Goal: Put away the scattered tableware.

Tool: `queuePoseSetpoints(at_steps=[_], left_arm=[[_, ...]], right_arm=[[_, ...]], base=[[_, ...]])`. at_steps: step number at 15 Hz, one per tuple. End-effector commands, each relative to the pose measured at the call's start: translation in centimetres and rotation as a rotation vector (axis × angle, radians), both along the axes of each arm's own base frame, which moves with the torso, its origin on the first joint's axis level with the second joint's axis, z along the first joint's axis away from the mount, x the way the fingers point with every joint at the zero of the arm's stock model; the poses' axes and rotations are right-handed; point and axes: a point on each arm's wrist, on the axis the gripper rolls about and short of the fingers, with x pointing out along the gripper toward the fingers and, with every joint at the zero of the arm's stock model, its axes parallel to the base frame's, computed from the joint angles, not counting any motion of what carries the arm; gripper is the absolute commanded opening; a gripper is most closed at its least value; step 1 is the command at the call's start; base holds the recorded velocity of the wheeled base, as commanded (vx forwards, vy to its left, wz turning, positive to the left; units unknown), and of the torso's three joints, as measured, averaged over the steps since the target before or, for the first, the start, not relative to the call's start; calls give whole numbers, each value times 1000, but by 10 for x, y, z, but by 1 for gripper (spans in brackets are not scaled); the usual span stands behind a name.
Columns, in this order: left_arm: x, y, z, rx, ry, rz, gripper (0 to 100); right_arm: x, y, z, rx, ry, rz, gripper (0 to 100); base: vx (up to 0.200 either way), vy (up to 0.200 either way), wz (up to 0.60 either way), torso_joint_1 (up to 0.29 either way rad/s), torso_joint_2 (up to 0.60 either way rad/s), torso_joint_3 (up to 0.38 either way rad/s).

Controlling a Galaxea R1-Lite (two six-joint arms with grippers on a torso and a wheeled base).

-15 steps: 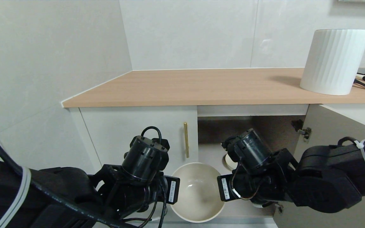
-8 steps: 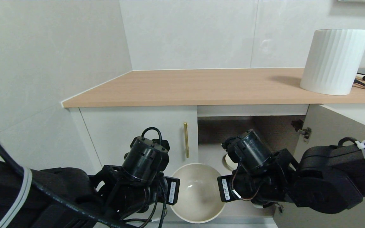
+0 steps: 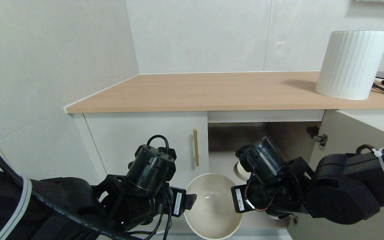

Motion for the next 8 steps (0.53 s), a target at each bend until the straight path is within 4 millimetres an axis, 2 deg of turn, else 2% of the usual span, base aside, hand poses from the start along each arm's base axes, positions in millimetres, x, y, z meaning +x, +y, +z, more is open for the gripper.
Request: queuePoseSetpoints(at_steps=[1,2,4,7,8], left_arm=[[0,0,1,-8,-4,-2,100],[0,0,1,-8,-4,-2,100],[0,0,7,-35,-30,1,100],[1,0,11,-62,-52,9,100],[2,0,12,-67,-58,10,100]], right_arm=[[1,1,-2,2,4,3,0],[1,1,-2,2,4,3,0],[9,0,-16,-26,32,-21,0],[35,-21,-30,-21,46,-140,0],[47,-36,-35,-8,58,-216,0]], base=[[0,0,0,0,0,0],[0,0,0,0,0,0],[0,0,0,0,0,0],[0,0,0,0,0,0],[0,0,0,0,0,0]])
